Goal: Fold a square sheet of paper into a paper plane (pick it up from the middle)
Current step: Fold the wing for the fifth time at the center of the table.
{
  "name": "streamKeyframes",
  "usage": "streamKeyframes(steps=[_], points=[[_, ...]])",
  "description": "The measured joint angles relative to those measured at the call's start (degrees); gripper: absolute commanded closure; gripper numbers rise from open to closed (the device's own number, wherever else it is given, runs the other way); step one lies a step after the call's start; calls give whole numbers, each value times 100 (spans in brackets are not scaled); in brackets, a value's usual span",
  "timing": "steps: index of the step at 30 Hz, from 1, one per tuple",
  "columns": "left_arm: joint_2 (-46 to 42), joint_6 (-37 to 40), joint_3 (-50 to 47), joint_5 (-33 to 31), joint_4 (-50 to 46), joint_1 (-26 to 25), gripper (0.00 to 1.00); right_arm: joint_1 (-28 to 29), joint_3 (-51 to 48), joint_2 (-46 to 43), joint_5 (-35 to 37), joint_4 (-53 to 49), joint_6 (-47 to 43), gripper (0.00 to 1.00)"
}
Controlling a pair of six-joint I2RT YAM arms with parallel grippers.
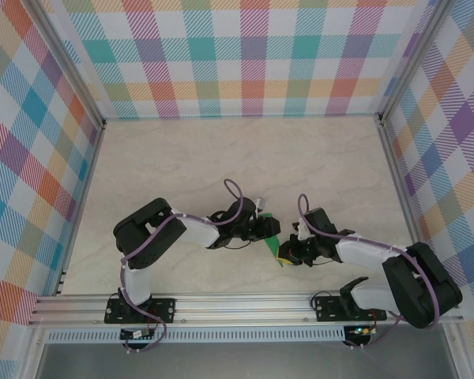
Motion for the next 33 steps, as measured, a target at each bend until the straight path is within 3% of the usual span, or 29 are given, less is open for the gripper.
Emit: streamKeyframes(steps=[20, 26, 33], points=[[46, -2, 76, 101, -68, 28, 57, 0, 140, -949, 175, -986, -144, 90], [63, -2, 107, 116, -72, 35, 57, 0, 264, -398, -144, -413, -85, 90], [83, -2, 170, 127, -157, 37, 57, 0, 245, 343, 11, -393, -164, 91]])
